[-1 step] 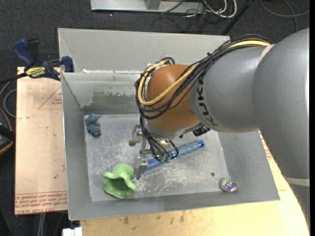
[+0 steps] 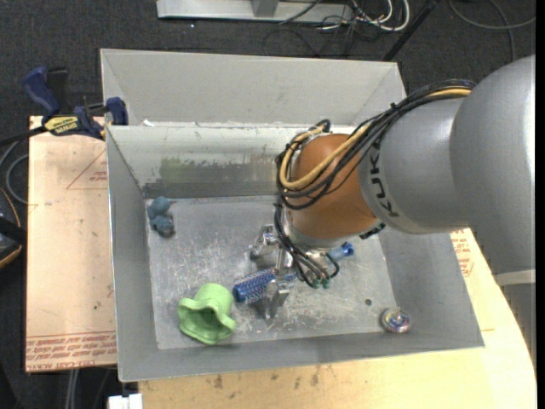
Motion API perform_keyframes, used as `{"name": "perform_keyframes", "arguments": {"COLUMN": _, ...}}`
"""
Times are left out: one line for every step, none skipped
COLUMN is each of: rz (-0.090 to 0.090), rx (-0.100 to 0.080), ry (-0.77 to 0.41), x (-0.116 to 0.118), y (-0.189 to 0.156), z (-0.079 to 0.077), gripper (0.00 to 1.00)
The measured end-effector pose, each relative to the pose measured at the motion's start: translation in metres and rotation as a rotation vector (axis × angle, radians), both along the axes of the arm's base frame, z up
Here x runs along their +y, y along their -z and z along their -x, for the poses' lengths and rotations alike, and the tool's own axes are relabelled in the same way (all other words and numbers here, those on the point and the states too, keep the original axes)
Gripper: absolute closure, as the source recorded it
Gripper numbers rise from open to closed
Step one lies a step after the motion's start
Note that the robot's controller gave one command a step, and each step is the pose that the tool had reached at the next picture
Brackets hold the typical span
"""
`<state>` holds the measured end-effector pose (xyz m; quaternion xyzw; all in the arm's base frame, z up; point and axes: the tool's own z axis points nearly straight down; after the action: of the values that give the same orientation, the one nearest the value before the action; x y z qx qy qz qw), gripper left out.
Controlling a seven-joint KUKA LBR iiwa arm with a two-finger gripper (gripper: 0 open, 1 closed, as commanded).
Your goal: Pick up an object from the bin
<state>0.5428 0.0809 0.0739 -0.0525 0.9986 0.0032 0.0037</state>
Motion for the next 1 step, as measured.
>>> {"name": "perform_keyframes", "arguments": {"rz": 0.007, "rx": 0.006, "ry": -0.219, "x": 0.0002, "y": -0.0263, "z": 0.0234, "gripper": 0.0}}
